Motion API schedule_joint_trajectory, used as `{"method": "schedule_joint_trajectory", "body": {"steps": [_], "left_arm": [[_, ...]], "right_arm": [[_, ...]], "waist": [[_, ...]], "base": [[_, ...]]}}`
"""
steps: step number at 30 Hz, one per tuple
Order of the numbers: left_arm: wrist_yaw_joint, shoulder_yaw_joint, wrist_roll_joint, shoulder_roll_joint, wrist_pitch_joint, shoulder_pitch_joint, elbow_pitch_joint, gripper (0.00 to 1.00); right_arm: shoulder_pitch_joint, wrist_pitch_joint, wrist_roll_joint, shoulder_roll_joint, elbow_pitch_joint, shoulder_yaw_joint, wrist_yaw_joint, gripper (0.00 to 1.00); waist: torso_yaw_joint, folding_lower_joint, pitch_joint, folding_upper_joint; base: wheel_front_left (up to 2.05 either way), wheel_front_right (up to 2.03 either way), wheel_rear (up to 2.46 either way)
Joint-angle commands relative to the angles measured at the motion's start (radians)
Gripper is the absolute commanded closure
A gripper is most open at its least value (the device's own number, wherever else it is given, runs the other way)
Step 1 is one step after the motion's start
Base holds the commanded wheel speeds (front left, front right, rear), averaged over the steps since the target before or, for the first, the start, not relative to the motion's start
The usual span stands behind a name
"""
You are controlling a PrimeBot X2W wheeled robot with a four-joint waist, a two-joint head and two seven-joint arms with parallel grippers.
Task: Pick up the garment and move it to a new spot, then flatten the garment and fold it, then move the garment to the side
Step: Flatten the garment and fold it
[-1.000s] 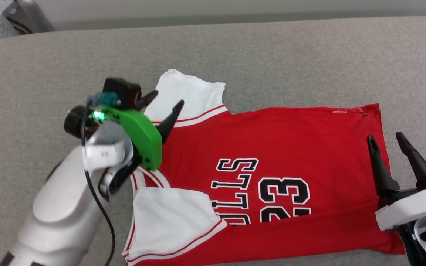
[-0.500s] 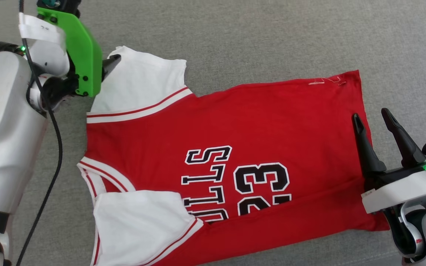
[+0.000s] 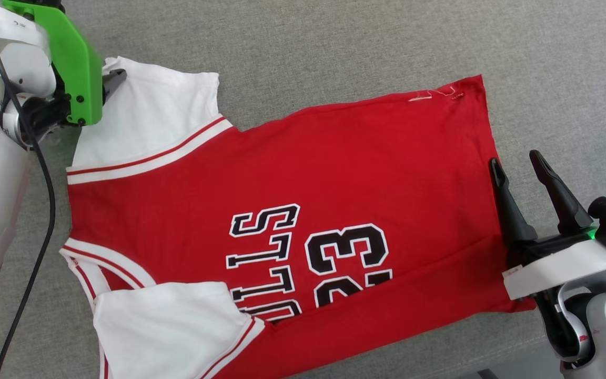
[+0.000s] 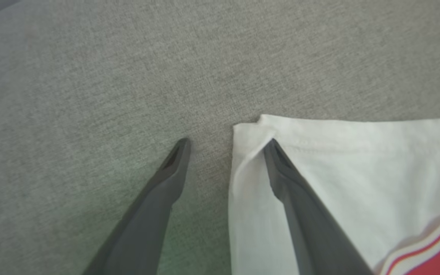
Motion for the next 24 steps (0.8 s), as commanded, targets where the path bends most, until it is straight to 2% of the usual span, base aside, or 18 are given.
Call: {"method": "schedule_joint_trajectory", "body": {"steps": [1,2,3,4,5,10,17,21,24], "left_arm": [[-0.002,-0.012,0.008,0.004,0.006,-0.001,0.029,0.0],[-0.002,-0.019,0.008,0.004,0.018,0.001,0.04,0.0],[-0.002,-0.029,0.007,0.004,0.037,0.004,0.05,0.38],[-0.002,-0.036,0.005,0.004,0.048,0.006,0.054,0.81],[-0.003,-0.041,0.0,0.004,0.056,0.008,0.057,1.0],[-0.003,-0.048,-0.027,-0.008,0.04,0.03,0.057,1.0],[-0.003,-0.022,-0.072,-0.024,-0.057,0.053,0.032,1.0],[-0.003,-0.022,-0.091,-0.029,-0.104,0.075,-0.017,1.0],[-0.003,-0.026,-0.106,-0.026,-0.112,0.101,-0.074,1.0]], "right_arm": [[-0.021,-0.009,0.003,0.004,0.005,0.004,-0.001,0.0],[-0.021,-0.009,0.003,0.004,0.006,0.005,-0.001,0.0],[-0.022,-0.01,0.003,0.005,0.008,0.005,-0.001,0.0],[-0.023,-0.01,0.002,0.005,0.009,0.006,-0.001,0.0],[-0.023,-0.01,0.002,0.006,0.011,0.005,-0.001,0.0],[-0.02,-0.008,-0.004,0.007,0.016,0.001,-0.001,0.0],[-0.011,0.028,-0.012,-0.015,0.009,-0.011,-0.001,0.0],[-0.001,0.092,-0.013,-0.055,-0.003,-0.017,-0.001,0.0],[0.001,0.178,-0.003,-0.097,-0.016,-0.018,-0.001,0.0]], "waist": [[-0.004,-0.0001,0.004,0.0],[-0.004,-0.0001,0.004,0.0],[-0.004,-0.0001,0.004,0.0],[-0.003,-0.0001,0.003,0.0],[-0.002,-0.0001,0.002,0.0],[0.007,-0.0001,-0.016,0.0],[0.033,-0.0001,-0.075,0.0],[0.062,-0.0001,-0.122,0.0],[0.087,-0.0001,-0.149,0.0]], "base": [[0.0,0.0,0.0],[0.0,0.0,0.0],[0.0,0.0,0.0],[0.0,0.0,0.0],[0.0,0.0,0.0],[0.0,0.0,0.0],[0.0,0.0,0.0],[0.0,0.0,0.0],[0.0,0.0,0.0]]}}
